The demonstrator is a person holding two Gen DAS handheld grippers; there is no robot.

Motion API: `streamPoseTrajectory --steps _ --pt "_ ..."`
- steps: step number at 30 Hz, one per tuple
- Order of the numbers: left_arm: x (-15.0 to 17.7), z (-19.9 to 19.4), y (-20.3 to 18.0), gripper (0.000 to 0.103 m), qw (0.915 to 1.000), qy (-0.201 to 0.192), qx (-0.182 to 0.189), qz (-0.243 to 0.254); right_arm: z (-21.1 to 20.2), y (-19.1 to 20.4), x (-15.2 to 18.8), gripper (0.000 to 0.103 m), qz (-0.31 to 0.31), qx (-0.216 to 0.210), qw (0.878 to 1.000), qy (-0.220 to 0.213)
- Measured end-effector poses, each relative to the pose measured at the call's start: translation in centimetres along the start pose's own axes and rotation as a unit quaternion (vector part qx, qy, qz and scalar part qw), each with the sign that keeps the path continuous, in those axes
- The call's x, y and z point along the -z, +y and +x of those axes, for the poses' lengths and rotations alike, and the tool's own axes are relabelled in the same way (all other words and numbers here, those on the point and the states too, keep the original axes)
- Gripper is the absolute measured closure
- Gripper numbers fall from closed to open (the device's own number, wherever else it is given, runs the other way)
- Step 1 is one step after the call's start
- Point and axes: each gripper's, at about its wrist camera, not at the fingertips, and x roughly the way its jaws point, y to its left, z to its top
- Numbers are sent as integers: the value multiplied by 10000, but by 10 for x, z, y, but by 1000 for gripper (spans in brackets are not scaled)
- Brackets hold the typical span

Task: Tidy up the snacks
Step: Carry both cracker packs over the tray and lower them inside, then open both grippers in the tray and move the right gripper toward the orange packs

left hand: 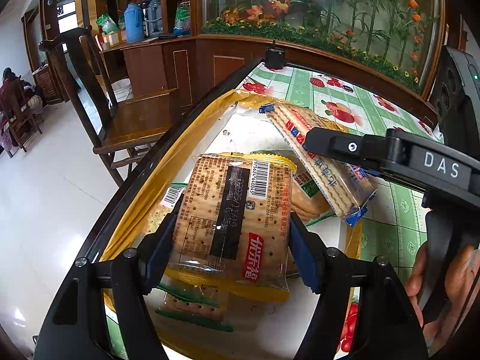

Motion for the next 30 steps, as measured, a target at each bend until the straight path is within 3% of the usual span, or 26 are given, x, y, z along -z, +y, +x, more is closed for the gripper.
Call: streamPoseTrajectory --steps 11,15,30 --pt "-3 4 -1 31 9997 152 161 -130 0 -5 -1 43 28 56 10000 -19" --pt "-4 -1 0 25 9997 108 99 -187 -5 -4 -3 43 -25 89 9999 -61" --pt "-8 -37 -26 21 9993 -252 265 -15 -77 -37 14 39 294 256 9979 -516"
